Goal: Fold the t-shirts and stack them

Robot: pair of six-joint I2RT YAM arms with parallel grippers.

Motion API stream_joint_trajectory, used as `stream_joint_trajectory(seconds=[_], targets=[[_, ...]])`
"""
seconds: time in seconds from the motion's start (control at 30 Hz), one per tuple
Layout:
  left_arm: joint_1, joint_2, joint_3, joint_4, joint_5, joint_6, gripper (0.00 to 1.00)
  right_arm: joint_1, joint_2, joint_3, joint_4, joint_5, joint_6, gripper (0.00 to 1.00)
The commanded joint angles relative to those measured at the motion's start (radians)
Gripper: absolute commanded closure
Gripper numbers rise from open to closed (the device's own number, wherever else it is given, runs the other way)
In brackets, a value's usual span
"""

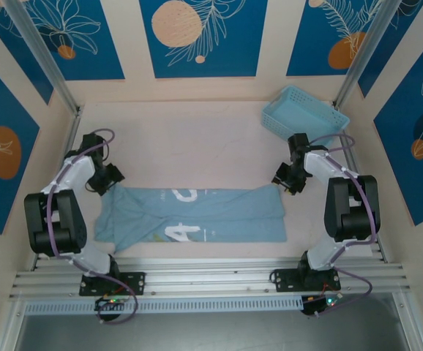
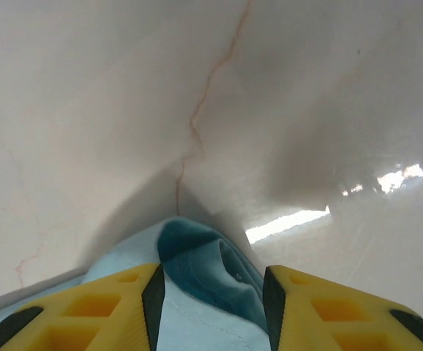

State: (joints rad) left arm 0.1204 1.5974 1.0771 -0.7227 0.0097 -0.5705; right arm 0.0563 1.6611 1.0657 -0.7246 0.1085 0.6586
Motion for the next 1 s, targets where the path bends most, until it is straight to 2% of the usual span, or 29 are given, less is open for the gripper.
stream_joint_trajectory(seconds=[0.0, 0.13, 0.33, 0.47, 0.57, 0.6, 0.67, 0.7, 0.77, 0.87, 0.97], targets=[[0.008, 0.027, -0.01, 0.017, 0.001, 0.063, 0.51, -0.003, 0.019, 0.028, 0.011, -0.058, -0.023, 0.61], [0.009, 0.027, -0.034, 0.057, 0.004, 0.075, 0.51, -0.003, 0.024, 0.016, 0.034, -0.078, -0.003, 0.62], [0.009, 0.056, -0.018, 0.06, 0.001, 0.098, 0.53, 0.004, 0.028, 0.005, 0.022, -0.097, 0.022, 0.69], [0.009, 0.075, -0.019, 0.058, -0.006, 0.107, 0.61, 0.007, 0.001, -0.032, 0.019, -0.1, 0.037, 0.76], [0.01, 0.079, -0.019, 0.048, -0.033, 0.106, 0.69, 0.006, -0.024, -0.045, -0.029, -0.057, 0.048, 0.87], [0.01, 0.074, -0.02, 0.045, -0.042, 0.104, 0.7, 0.007, -0.04, -0.048, -0.054, -0.033, 0.052, 0.85], [0.009, 0.056, -0.019, 0.039, -0.044, 0.101, 0.71, 0.007, -0.104, -0.068, -0.112, 0.016, 0.071, 0.7], [0.009, 0.041, -0.019, 0.034, -0.044, 0.098, 0.7, 0.006, -0.139, -0.083, -0.133, 0.025, 0.083, 0.66], [0.008, -0.004, -0.014, 0.01, -0.052, 0.085, 0.68, 0.004, -0.226, -0.132, -0.171, 0.025, 0.122, 0.65], [-0.007, -0.092, -0.012, -0.04, -0.063, 0.054, 0.58, 0.0, -0.32, -0.229, -0.168, -0.067, 0.185, 0.65], [-0.048, -0.16, -0.023, -0.093, -0.045, 0.009, 0.57, -0.005, -0.355, -0.306, -0.14, -0.133, 0.254, 0.65]])
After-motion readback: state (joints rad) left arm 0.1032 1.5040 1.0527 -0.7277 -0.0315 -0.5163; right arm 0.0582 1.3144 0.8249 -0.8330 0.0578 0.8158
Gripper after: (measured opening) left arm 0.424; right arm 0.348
